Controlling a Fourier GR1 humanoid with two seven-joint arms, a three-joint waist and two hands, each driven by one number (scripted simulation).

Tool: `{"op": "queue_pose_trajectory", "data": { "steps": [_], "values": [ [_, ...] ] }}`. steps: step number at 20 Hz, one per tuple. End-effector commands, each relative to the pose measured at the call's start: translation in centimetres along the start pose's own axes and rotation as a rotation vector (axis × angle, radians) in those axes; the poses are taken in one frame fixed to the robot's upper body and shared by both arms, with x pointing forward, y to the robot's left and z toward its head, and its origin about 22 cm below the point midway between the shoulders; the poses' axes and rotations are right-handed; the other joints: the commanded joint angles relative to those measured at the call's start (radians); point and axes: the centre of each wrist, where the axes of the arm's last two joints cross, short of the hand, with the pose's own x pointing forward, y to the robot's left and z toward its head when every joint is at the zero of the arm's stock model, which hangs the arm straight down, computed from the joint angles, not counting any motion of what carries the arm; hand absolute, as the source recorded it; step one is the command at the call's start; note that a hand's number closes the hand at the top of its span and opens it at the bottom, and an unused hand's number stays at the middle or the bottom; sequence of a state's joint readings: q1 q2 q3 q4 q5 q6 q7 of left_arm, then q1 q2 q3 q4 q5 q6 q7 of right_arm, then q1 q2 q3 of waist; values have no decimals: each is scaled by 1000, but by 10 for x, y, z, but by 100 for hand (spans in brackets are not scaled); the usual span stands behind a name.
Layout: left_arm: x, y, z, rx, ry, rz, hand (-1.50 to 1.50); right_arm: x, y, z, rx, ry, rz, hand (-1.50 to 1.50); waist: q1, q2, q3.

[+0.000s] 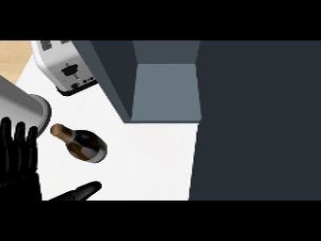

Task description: Pick up the wine, place it into the cabinet and close the cabinet

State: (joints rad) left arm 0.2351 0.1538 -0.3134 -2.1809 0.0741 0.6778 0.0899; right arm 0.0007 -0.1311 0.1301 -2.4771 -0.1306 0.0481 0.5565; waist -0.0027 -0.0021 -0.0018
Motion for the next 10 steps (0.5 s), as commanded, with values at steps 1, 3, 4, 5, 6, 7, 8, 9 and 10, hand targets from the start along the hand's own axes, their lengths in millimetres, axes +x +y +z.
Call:
{"op": "queue_pose_trajectory", "data": {
  "steps": [1, 3, 4, 5, 6, 7, 8, 9, 10],
  "values": [
    [-24, 19, -6, 8, 13, 23, -150, 25, 5, 19, 15, -62, -11, -150, 2, 0, 0],
    [-45, 23, 0, 40, 9, 9, -150, 24, 3, 26, 16, -44, -10, -150, 0, 0, 1],
    [-43, 32, 6, 42, -1, -12, -150, 21, 5, 9, 5, -63, -20, -150, 7, 0, 1],
    [-49, 31, -11, 63, 0, -19, -150, 30, -5, 23, 22, -45, -10, -150, -1, 1, 1],
    [-56, 33, -14, 64, -11, -20, -150, 25, 5, 16, 2, -64, -11, -150, 1, 1, 1],
    [-55, 39, 0, 59, -13, -23, -150, 31, 5, 25, 2, -64, -6, -150, 2, -1, 1],
    [-68, 44, -10, 66, -26, -24, -150, 20, -4, 24, -1, -56, -24, -150, -2, 0, 2],
    [-76, 53, -13, 90, -36, -23, -150, 32, 2, 27, 3, -60, -17, -150, -2, 0, 1],
    [-69, 48, -13, 86, -1, -15, -150, 29, 0, 31, 23, -43, -6, -150, -2, 0, 2]
  ]
}}
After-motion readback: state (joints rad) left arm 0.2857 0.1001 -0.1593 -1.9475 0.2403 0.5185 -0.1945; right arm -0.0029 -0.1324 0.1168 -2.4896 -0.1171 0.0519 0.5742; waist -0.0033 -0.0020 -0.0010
